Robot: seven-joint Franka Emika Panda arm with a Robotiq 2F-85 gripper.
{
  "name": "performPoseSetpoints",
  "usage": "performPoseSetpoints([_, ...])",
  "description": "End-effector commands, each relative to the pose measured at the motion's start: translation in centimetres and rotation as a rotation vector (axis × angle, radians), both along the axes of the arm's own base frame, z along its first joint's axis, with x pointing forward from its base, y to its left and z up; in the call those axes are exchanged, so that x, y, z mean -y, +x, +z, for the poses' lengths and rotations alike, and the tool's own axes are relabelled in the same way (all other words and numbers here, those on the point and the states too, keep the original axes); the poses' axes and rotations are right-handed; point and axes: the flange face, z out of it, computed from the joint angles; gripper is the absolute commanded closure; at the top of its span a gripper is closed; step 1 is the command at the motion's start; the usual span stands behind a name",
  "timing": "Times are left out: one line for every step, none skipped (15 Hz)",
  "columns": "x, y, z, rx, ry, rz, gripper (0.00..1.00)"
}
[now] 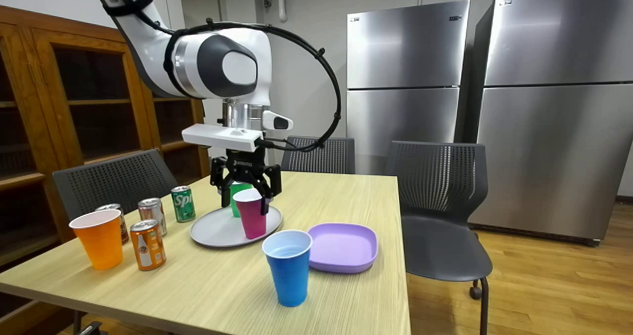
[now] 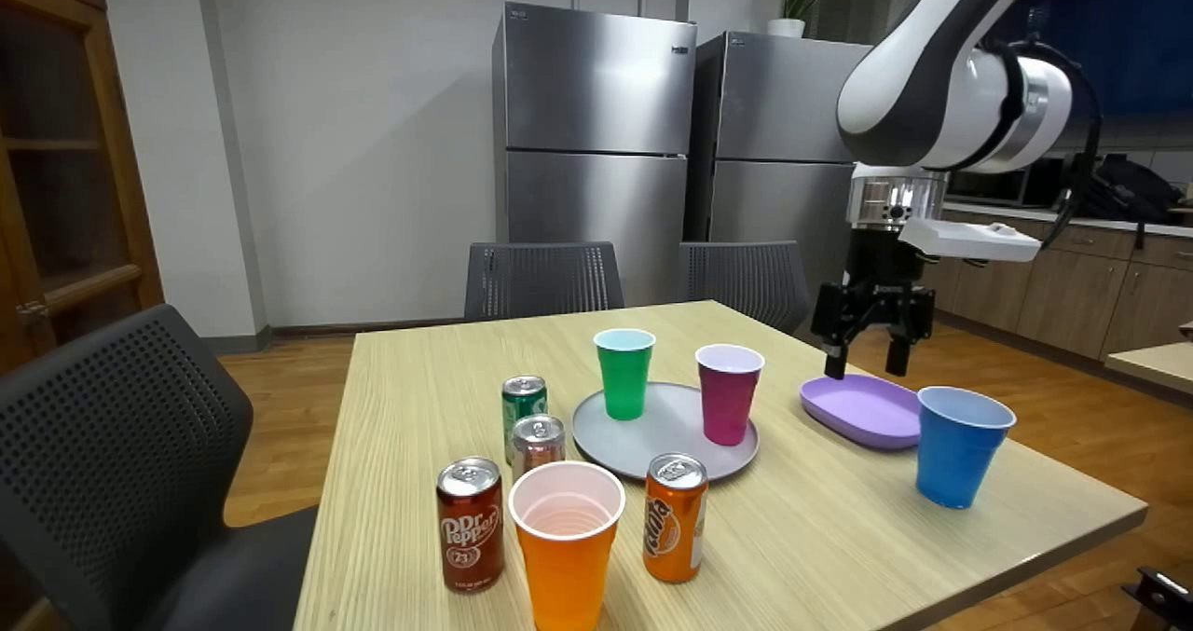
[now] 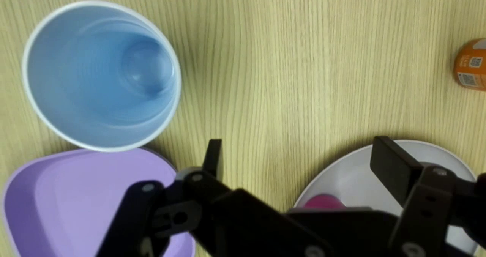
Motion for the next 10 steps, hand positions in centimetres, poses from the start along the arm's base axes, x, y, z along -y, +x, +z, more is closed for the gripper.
performPoseSetpoints([0.7,-2.2,0.2,0.009,-0.031,-0.039,0.00])
performPoseSetpoints([0.9,-2.4,0.1,0.004,-0.039,-0.044,0.00])
performPoseSetpoints([1.3,-2.7,-0.1,-0.002,-0.050,-0.052,0.00])
performPoseSetpoints([1.5,-2.9,-0.3,-0.009,-0.059,-0.059,0.00])
performPoseSetpoints([1.9,-3.1,-0.5,-0.017,-0.070,-0.064,0.00])
performPoseSetpoints([2.1,-3.2,-0.6,-0.025,-0.081,-0.070,0.00])
performPoseSetpoints([2.5,-3.4,-0.8,-0.031,-0.091,-0.075,0.00])
performPoseSetpoints([2.7,-3.4,-0.9,-0.036,-0.101,-0.079,0.00])
performPoseSetpoints([3.0,-3.5,-1.0,-0.042,-0.109,-0.085,0.00])
performPoseSetpoints([3.2,-3.4,-1.1,-0.044,-0.115,-0.089,0.00])
